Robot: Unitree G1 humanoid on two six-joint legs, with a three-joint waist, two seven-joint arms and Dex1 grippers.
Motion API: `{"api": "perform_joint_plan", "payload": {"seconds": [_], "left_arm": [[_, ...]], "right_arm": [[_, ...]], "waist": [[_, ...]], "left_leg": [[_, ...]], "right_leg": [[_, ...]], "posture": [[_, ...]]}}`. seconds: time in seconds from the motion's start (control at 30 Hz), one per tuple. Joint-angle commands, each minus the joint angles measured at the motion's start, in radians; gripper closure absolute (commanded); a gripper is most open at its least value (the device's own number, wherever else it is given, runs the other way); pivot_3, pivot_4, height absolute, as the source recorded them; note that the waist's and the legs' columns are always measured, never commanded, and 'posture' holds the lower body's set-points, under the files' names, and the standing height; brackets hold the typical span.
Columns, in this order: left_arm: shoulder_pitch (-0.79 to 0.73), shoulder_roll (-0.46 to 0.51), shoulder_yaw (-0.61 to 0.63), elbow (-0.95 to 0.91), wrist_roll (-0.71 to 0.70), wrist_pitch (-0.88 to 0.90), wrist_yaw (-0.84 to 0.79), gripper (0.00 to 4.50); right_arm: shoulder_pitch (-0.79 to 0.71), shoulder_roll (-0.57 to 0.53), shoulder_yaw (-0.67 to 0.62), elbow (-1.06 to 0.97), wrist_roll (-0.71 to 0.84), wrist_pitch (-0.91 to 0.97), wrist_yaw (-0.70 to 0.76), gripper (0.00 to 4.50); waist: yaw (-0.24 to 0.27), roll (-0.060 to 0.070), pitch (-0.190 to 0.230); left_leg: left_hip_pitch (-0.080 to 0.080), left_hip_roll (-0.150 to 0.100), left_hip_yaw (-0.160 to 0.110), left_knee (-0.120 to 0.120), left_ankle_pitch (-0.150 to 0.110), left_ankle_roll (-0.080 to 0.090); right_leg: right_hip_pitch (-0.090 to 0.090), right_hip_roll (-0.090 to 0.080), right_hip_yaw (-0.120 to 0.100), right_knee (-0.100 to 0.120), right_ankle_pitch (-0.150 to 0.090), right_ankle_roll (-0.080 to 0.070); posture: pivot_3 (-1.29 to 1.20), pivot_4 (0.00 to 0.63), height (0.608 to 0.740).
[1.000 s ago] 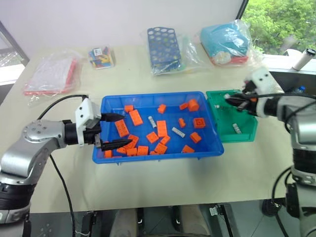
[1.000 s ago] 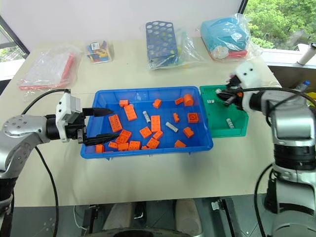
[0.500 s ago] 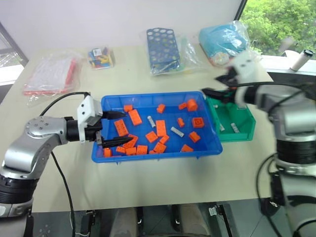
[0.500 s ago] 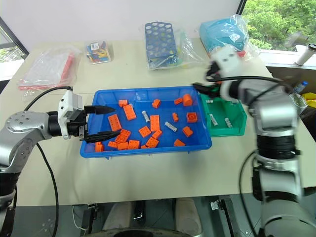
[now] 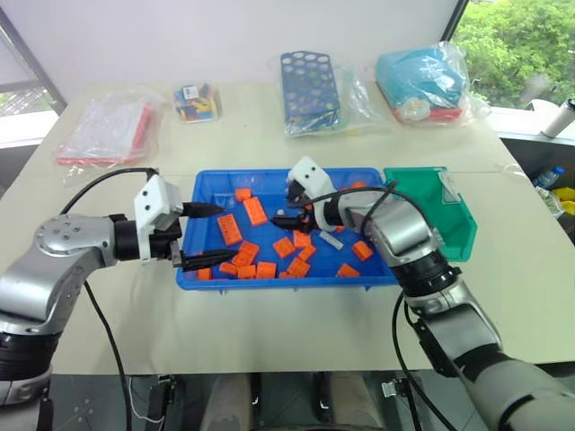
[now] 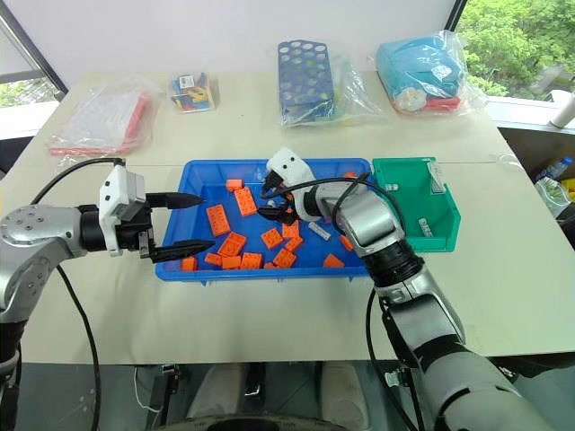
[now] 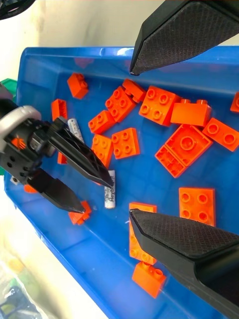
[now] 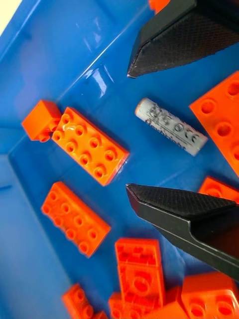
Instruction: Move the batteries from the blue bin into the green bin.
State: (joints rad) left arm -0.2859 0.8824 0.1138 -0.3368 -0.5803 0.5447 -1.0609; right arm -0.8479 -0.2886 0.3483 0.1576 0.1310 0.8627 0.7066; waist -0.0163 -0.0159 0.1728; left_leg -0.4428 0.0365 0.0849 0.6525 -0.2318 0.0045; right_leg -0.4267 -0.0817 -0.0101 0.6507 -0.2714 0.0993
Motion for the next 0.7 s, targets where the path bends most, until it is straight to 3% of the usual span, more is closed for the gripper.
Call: {"api": "perform_joint_plan", "payload": {"seconds": [0.03, 0.17, 0.2, 0.27, 0.43, 0.6, 0.7], "left_arm": [[0.006, 0.014, 0.044, -0.042, -0.02, 0.006, 0.009, 0.0], [0.009, 0.012, 0.051, -0.05, -0.02, 0.014, 0.012, 0.0], [0.008, 0.012, 0.052, -0.05, -0.019, 0.015, 0.012, 0.0], [0.005, 0.011, 0.051, -0.047, -0.018, 0.015, 0.013, 0.0], [-0.011, 0.002, 0.037, -0.037, -0.017, 0.011, 0.013, 0.0], [-0.03, -0.01, 0.015, -0.016, -0.007, -0.002, 0.002, 0.0], [-0.044, -0.023, 0.001, 0.0, 0.0, -0.009, -0.007, 0.0]], "right_arm": [[-0.02, 0.014, 0.027, 0.059, -0.025, -0.066, 0.02, 1.04], [-0.008, 0.023, 0.053, 0.113, -0.047, -0.112, 0.028, 1.04], [-0.005, 0.026, 0.055, 0.118, -0.05, -0.12, 0.03, 1.27], [0.001, 0.032, 0.054, 0.121, -0.055, -0.128, 0.032, 1.94], [0.012, 0.038, 0.032, 0.068, -0.038, -0.109, 0.044, 4.43], [-0.012, 0.0, -0.081, -0.061, 0.026, 0.008, 0.037, 4.4], [-0.04, -0.085, -0.23, -0.147, 0.084, 0.123, 0.019, 4.4]], "waist": [[-0.001, 0.0, 0.0], [-0.002, 0.0, 0.0], [-0.002, 0.0, 0.0], [-0.002, 0.0, 0.0], [-0.002, 0.0, 0.0], [0.001, 0.0, 0.0], [0.007, 0.0, 0.0]], "left_leg": [[0.0, 0.0, 0.0, 0.0, 0.0, 0.0], [0.0, 0.0, 0.0, -0.001, 0.0, 0.0], [0.0, 0.0, 0.0, 0.0, 0.0, 0.0], [0.0, 0.0, 0.0, 0.0, 0.0, 0.0], [0.001, 0.0, 0.0, 0.0, 0.0, 0.0], [0.0, 0.0, 0.0, 0.0, 0.0, 0.0], [0.0, 0.0, 0.0, 0.001, 0.0, 0.0]], "right_leg": [[0.0, 0.0, 0.0, 0.0, 0.0, 0.0], [0.0, 0.0, 0.0, 0.0, 0.0, 0.0], [0.0, 0.0, 0.0, 0.0, 0.0, 0.0], [0.0, 0.0, 0.0, 0.001, 0.0, 0.0], [0.0, 0.0, 0.0, 0.001, 0.0, 0.0], [0.0, 0.0, 0.0, 0.001, 0.0, 0.0], [0.0, 0.0, 0.0, 0.001, 0.0, 0.0]], "posture": [[0.0, 0.15, 0.737], [0.0, 0.15, 0.737], [0.0, 0.15, 0.737], [0.0, 0.15, 0.737], [0.0, 0.15, 0.737], [0.0, 0.15, 0.737], [0.0, 0.15, 0.737]]}}
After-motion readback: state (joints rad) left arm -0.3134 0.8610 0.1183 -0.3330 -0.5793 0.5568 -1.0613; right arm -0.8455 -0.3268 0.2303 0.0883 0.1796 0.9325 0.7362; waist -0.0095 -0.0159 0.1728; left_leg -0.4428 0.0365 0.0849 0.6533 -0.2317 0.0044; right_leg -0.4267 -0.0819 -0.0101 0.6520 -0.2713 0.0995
